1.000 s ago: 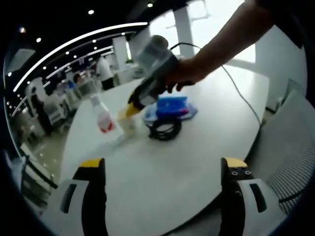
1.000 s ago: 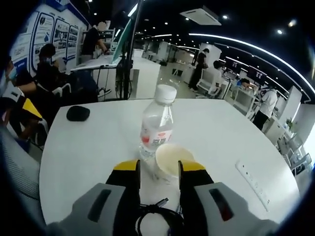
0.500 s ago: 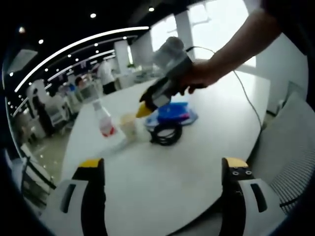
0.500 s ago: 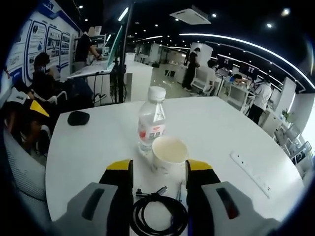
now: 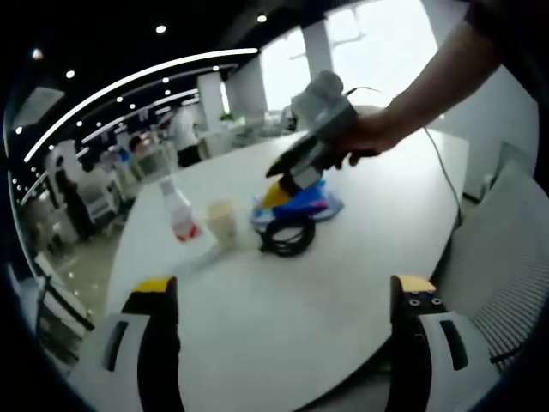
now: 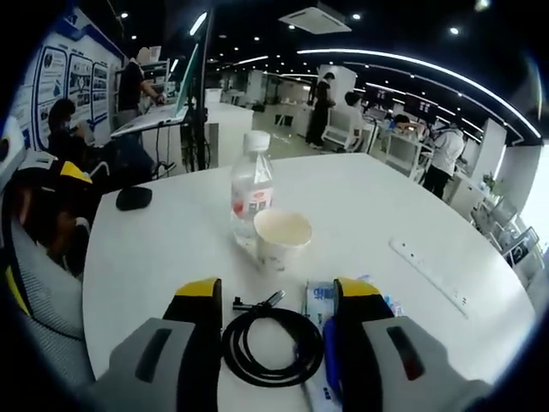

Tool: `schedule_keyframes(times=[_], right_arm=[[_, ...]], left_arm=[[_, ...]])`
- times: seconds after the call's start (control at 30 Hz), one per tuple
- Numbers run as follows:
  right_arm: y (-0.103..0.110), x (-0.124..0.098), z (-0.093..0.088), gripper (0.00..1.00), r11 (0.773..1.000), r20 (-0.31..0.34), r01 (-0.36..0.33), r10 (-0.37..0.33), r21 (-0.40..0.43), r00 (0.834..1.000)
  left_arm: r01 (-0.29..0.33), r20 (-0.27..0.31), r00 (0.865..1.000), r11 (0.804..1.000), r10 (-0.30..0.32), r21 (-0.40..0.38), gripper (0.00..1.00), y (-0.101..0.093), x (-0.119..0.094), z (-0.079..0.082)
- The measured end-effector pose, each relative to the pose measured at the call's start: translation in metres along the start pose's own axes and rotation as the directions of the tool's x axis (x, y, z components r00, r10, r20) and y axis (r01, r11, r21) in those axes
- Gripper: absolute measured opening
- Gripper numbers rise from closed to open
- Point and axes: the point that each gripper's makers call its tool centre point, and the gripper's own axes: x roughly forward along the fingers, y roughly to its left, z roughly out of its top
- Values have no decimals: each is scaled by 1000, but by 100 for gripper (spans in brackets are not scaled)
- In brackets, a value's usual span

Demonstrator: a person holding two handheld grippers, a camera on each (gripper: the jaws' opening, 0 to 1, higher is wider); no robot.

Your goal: Arrange the tabletop items into an orderly group along one side of the table until the central work area is clear of visible clutter.

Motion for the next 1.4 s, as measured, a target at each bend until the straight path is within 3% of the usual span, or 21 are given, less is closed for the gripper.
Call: schedule_keyframes(times=[0.63,1.4], right_arm=[[-12,-22,-20,60,999,-24,46,-46,25,999],[-41,-46,-66,62,990,-95,130,-125,45,988]], left_arm=[[0,5,1000,1000,0,-3,100,0,-1,1],[8,3,1000,1000,-8,-18,100,-1,0,-1]])
